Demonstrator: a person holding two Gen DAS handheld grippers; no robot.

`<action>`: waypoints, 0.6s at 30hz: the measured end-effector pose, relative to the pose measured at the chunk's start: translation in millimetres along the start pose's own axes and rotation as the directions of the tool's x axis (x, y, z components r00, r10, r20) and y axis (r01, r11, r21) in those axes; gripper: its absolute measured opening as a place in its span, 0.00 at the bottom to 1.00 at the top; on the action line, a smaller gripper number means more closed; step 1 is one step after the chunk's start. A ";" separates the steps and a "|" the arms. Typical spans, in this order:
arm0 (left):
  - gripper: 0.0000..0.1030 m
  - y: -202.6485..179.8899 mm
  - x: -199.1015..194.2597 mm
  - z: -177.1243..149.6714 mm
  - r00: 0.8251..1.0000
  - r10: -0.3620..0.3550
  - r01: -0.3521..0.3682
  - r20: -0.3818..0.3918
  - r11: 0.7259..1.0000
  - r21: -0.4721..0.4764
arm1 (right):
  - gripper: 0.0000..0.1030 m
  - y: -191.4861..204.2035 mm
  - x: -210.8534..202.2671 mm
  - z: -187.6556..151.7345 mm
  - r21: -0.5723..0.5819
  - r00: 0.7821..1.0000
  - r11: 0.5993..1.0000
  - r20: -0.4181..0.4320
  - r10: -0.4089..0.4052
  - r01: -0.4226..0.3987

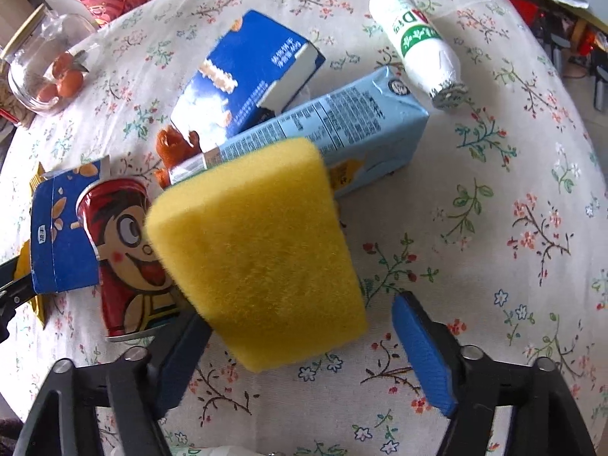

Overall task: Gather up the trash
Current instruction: 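Grasp the yellow snack bag with the left gripper while the right grasps the yellow sponge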

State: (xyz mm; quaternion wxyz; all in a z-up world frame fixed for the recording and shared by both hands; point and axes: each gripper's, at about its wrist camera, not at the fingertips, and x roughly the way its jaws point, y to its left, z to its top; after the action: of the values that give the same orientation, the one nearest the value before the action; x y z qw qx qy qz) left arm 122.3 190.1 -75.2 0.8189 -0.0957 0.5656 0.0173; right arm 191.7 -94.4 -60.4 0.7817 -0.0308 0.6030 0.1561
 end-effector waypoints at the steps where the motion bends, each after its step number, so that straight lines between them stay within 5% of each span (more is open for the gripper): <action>1: 0.51 0.9 -2.3 -0.6 1.000 0.001 -0.001 0.002 1.000 -0.003 | 0.68 0.2 -1.1 0.3 -0.001 1.000 1.000 0.003 0.009 -0.009; 5: 0.51 3.3 -10.3 -4.2 1.000 0.013 -0.013 0.012 1.000 -0.006 | 0.61 1.8 -4.7 2.0 0.001 1.000 1.000 0.008 0.030 -0.030; 18: 0.51 22.1 -38.8 -3.9 0.997 -0.013 0.019 0.078 0.996 -0.088 | 0.60 2.7 -25.9 1.9 -0.020 0.997 0.998 0.058 0.054 -0.053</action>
State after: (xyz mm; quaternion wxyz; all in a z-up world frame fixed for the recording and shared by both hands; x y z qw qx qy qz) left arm 101.7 214.2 -43.5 0.8351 -0.1357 0.5316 0.0395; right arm 186.9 -96.8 -34.9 0.7943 -0.0175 0.5789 0.1834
